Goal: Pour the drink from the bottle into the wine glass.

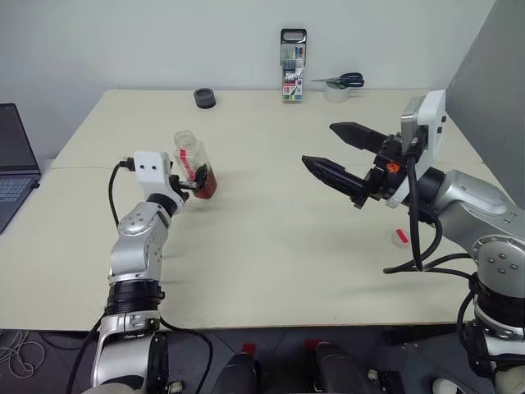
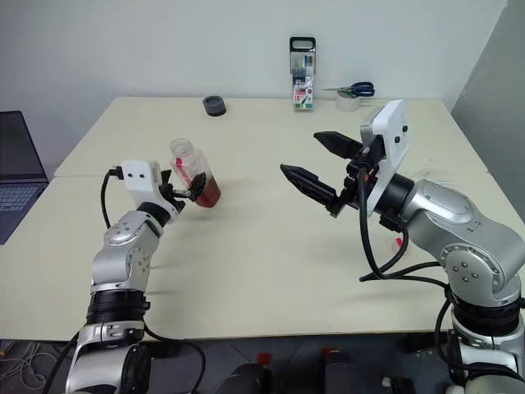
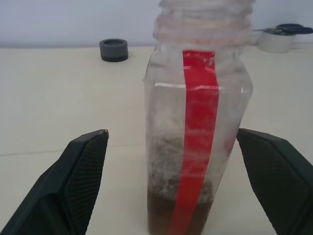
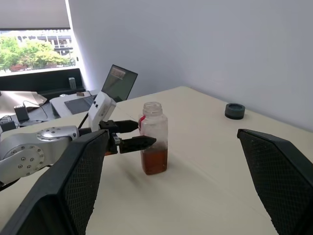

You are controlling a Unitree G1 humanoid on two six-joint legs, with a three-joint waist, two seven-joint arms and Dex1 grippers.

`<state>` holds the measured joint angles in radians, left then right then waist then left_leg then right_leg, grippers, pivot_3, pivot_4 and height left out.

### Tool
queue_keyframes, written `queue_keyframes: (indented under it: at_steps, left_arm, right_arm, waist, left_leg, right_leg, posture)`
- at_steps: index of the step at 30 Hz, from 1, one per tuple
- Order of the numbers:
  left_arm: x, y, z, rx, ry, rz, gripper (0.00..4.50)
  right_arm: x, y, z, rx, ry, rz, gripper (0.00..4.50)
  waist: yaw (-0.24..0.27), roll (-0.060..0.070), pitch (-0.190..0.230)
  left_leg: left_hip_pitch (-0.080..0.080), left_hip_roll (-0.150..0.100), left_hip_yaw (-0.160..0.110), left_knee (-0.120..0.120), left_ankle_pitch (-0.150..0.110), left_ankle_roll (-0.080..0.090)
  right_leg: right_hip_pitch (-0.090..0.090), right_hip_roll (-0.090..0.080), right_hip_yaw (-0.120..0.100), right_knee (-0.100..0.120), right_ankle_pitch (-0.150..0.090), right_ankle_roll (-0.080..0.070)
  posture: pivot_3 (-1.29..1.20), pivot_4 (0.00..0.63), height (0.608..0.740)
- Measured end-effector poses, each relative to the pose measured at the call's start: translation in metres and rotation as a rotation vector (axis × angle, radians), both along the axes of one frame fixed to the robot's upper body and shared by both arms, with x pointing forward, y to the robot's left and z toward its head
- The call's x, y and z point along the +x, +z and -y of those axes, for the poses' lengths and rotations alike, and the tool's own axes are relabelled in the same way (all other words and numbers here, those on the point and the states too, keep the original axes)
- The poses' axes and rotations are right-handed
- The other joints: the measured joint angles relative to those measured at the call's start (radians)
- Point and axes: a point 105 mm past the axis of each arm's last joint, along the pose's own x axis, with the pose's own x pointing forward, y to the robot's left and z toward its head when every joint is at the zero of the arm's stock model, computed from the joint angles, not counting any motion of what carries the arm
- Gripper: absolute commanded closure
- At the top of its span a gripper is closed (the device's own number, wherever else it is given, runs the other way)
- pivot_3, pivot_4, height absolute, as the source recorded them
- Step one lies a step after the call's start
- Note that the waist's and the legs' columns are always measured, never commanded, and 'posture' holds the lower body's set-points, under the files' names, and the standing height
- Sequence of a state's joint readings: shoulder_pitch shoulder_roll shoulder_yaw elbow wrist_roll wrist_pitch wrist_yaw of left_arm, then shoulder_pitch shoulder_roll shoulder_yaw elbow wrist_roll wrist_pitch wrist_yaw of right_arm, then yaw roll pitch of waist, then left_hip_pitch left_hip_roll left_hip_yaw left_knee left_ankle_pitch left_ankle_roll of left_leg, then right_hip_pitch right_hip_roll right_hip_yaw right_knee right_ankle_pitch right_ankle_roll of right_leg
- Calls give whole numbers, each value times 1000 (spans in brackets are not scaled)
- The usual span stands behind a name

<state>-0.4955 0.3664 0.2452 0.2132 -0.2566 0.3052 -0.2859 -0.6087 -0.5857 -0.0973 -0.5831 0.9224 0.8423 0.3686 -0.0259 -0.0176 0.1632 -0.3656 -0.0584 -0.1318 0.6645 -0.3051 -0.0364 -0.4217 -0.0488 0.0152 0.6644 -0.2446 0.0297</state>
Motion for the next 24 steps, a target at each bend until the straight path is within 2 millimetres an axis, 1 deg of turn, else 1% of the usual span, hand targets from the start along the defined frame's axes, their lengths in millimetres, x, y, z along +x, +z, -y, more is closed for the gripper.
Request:
queue_keyframes:
  at_steps: [4,8,12,14,16,18,21,24]
  left_arm:
    - [-11,-13,-3,-2,12,-43,45]
    - [-21,-19,-2,-2,10,-69,45]
    - [-37,-25,2,-1,-41,-113,45]
    - [-49,-28,7,29,-133,-161,45]
    - [-56,-21,17,40,-238,-175,45]
    - [-65,-6,35,61,-386,-165,45]
    - [-74,18,60,103,-598,-145,45]
    - [-77,34,78,148,-741,-127,45]
  right_arm:
    - [0,0,0,1,1,-1,0]
    - [0,-3,0,2,-1,-9,0]
    - [1,-16,5,4,-23,-54,0]
    - [0,-24,10,9,-55,-78,0]
    - [0,-29,15,14,-87,-91,0]
    - [1,-35,22,11,-139,-101,0]
    - [7,-53,44,12,-284,-156,0]
    - [16,-73,67,13,-450,-216,0]
  waist:
    - [0,0,0]
    - [1,0,0]
    - [0,0,0]
    - [0,0,0]
    - [0,0,0]
    - [1,0,0]
    - [7,-1,0]
    - [6,0,0]
  left_leg:
    - [0,0,0,0,0,0]
    - [0,0,0,0,0,0]
    - [0,0,0,0,0,0]
    - [0,0,-1,-1,0,0]
    - [0,0,-1,0,0,0]
    - [0,0,-1,0,0,0]
    - [1,0,0,0,0,0]
    - [1,0,1,-1,0,0]
  right_leg:
    - [0,0,0,0,0,0]
    - [0,0,1,0,0,0]
    - [0,0,1,0,0,0]
    - [0,0,1,0,0,0]
    - [1,0,1,0,0,0]
    - [2,0,0,-1,0,0]
    - [2,1,-1,-1,0,0]
    - [2,2,0,-1,0,0]
  posture:
    - [0,150,740]
    - [0,150,740]
    - [0,150,740]
    - [0,150,740]
    - [0,150,740]
    - [0,150,740]
    - [0,150,740]
    - [0,150,740]
